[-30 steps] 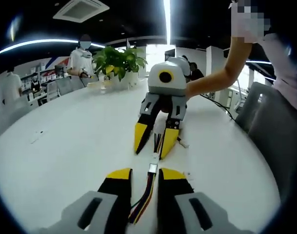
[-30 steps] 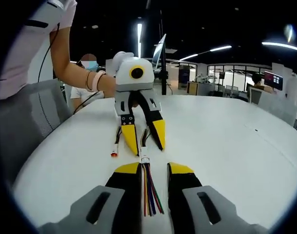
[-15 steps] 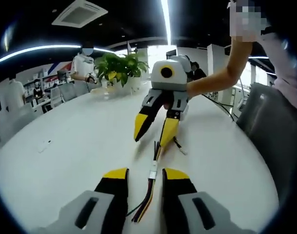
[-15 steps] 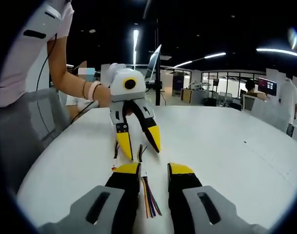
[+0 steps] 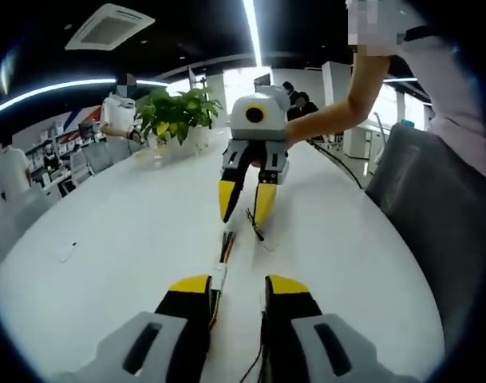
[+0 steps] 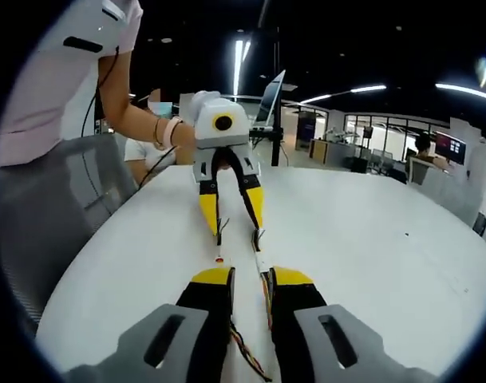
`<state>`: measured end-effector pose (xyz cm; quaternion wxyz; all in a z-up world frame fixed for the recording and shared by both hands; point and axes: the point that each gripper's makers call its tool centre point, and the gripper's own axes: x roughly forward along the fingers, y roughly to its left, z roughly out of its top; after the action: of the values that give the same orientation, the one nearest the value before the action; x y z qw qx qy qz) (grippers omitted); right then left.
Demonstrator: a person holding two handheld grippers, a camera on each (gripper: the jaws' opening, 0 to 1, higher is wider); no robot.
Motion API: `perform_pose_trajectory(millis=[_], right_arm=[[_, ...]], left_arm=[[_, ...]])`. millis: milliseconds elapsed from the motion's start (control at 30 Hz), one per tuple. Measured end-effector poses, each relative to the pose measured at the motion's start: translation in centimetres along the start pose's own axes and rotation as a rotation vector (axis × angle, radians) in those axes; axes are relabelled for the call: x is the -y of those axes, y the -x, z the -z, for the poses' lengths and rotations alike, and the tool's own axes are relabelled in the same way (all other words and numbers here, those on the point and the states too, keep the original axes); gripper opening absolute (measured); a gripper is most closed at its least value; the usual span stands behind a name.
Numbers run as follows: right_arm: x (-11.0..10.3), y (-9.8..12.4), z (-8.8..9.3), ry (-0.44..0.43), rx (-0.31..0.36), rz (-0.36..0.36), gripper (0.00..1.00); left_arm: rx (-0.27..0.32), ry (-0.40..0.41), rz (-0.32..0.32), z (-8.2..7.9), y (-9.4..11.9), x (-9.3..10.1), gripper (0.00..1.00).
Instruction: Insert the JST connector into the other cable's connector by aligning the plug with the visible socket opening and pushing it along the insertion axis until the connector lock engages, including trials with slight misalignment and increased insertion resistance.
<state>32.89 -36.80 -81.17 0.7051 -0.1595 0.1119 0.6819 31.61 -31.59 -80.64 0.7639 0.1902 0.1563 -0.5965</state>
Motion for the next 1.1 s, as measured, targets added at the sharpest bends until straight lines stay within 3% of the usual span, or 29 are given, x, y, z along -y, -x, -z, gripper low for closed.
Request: perform_pose_trajectory(millis=[233, 333, 467, 700, 1100], right_arm=[[-1.8, 0.4, 1.7, 0.007, -0.063, -0.055, 0.13], [-2.1, 0.5, 2.0, -0.013, -0.073, -0.061, 0.12], [-2.7, 0.6, 2.5, -0.016, -0.086, -0.079, 0.11], [-3.1, 0.4, 3.3, -0.006, -0.102, -0.099, 0.11], [-3.4, -0.3, 3.4, 0.008, -0.109, -0.12, 0.09]], left_arm=[[-0.011, 0.045, -0.004, 1.4, 0.0, 0.7, 0.21], [0.031, 0.075, -0.01, 0.5, 0.0, 0.8, 0.21], [0.036, 0.071, -0.023, 0.5, -0.2, 0.6, 0.21], [-0.004, 0.071, 0.0, 2.3, -0.5, 1.3, 0.2], [-0.026, 0.099, -0.008, 3.5, -0.6, 1.8, 0.19]])
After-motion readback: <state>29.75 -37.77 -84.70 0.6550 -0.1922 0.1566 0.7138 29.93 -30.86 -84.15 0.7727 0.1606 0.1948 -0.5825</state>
